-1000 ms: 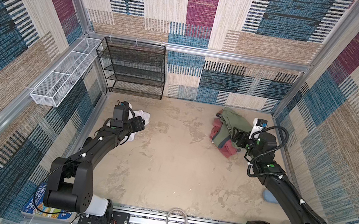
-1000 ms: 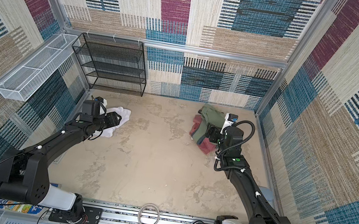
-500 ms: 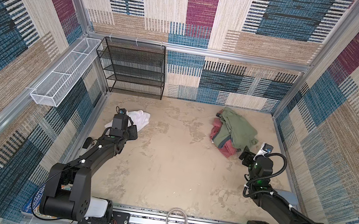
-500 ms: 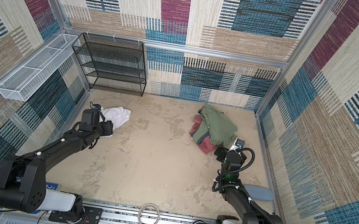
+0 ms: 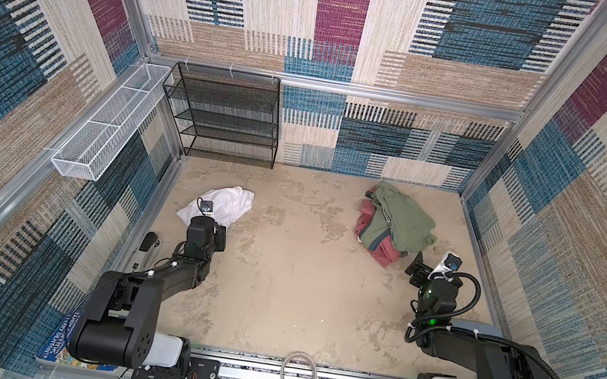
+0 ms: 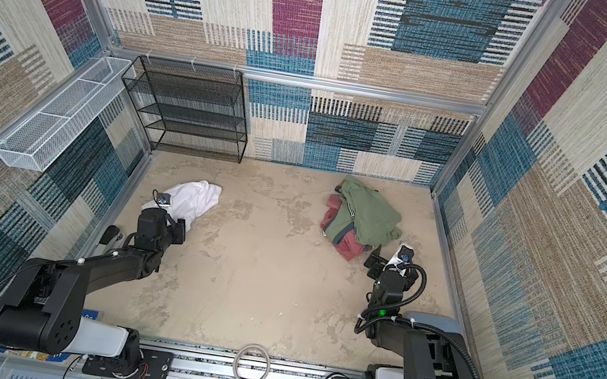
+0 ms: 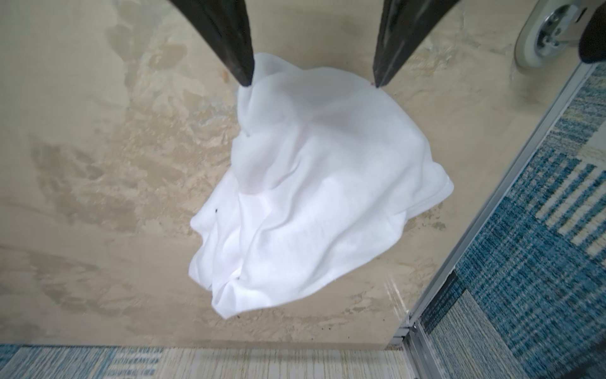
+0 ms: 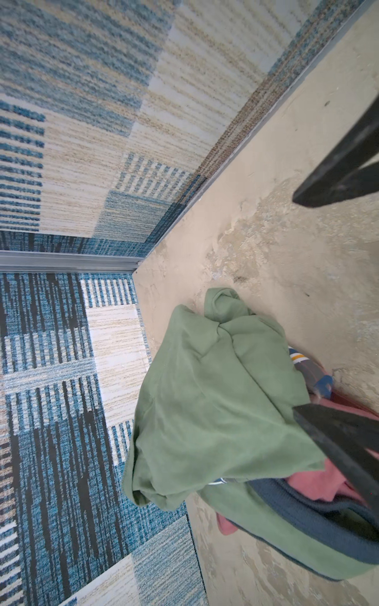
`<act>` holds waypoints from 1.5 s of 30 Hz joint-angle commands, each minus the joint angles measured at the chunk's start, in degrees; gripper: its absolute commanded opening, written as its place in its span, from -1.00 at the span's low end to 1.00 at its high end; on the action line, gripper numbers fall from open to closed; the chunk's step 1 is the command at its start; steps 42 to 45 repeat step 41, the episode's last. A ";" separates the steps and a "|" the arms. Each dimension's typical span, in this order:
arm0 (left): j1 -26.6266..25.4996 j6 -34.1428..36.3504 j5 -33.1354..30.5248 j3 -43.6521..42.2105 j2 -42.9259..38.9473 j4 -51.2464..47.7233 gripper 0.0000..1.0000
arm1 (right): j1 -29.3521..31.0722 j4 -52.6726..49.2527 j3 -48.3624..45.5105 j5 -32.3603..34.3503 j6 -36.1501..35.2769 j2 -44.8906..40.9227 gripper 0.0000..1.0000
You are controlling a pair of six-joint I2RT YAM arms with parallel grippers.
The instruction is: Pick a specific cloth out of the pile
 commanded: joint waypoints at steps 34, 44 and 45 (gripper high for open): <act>3.03 2.63 8.80 -1.34 7.25 17.13 0.28 | -3.04 16.78 1.32 -15.32 -6.11 12.01 1.00; 3.00 2.63 8.80 -1.33 7.27 17.17 0.27 | -3.04 16.77 1.40 -15.32 -6.18 11.91 1.00; 3.00 2.63 8.80 -1.33 7.27 17.17 0.27 | -3.04 16.77 1.40 -15.32 -6.18 11.91 1.00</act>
